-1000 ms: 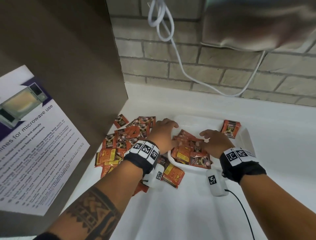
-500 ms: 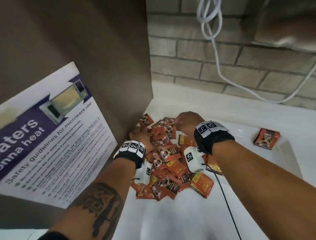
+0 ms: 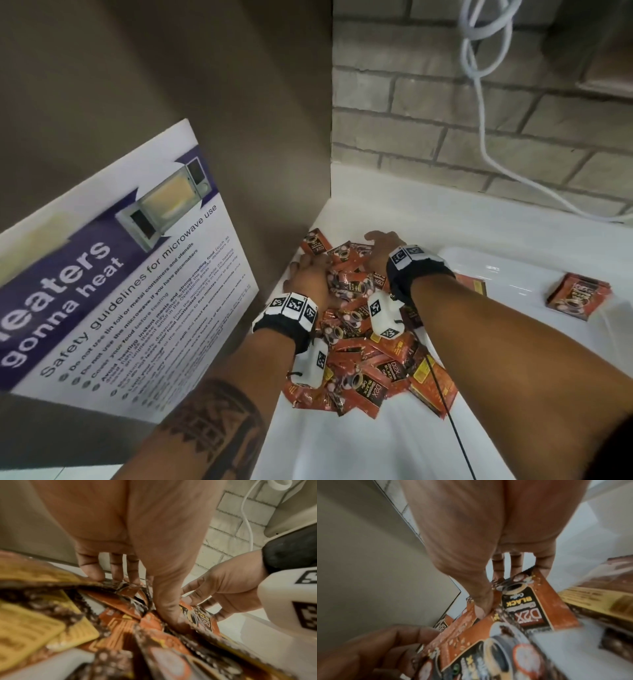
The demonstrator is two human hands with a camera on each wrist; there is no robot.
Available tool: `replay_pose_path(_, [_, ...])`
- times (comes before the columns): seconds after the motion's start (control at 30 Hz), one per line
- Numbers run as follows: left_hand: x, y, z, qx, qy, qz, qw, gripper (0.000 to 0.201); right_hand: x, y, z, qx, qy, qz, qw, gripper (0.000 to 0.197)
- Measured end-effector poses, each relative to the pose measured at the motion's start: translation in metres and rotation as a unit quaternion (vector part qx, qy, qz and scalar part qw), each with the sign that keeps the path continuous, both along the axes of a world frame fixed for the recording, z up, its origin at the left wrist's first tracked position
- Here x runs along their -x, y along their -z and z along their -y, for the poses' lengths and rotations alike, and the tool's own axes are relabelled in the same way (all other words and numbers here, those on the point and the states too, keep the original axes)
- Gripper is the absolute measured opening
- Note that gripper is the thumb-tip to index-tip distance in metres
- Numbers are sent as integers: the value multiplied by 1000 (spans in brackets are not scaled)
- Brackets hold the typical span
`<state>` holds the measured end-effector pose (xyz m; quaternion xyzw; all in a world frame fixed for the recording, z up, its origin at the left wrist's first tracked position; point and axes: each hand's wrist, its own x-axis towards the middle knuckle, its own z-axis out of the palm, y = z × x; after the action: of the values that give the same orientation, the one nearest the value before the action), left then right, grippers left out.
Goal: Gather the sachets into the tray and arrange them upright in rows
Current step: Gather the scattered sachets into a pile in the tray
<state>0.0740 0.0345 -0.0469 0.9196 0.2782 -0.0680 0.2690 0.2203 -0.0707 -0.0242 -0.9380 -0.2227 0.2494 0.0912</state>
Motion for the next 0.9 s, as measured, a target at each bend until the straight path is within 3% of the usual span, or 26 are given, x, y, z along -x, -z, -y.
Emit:
replay_pose_path(0.1, [-1, 2, 3, 14, -5, 56, 998, 66, -6, -7, 9, -64, 8, 0, 998, 39])
replay_pose_path(0.23, [-6, 0, 8, 43, -28, 113, 992, 44, -8, -17, 20, -130, 52, -27, 990, 28])
replay_pose_path(0.37, [-9, -6, 9, 84, -54, 121, 988, 33, -7, -25, 37, -192, 68, -26, 979, 24])
replay_pose_path(0.53, [-8, -11, 11, 105, -27, 107, 988, 23, -4, -29, 54, -268, 89, -18, 959, 23])
replay_pose_path(0.73, [-8, -18, 13, 87, -19, 135, 987, 13, -2, -42, 82, -376, 137, 0, 916, 26])
replay_pose_path(0.9, [-6, -23, 10, 64, -41, 132, 988, 18, -4, -63, 124, -473, 181, 16, 862, 19])
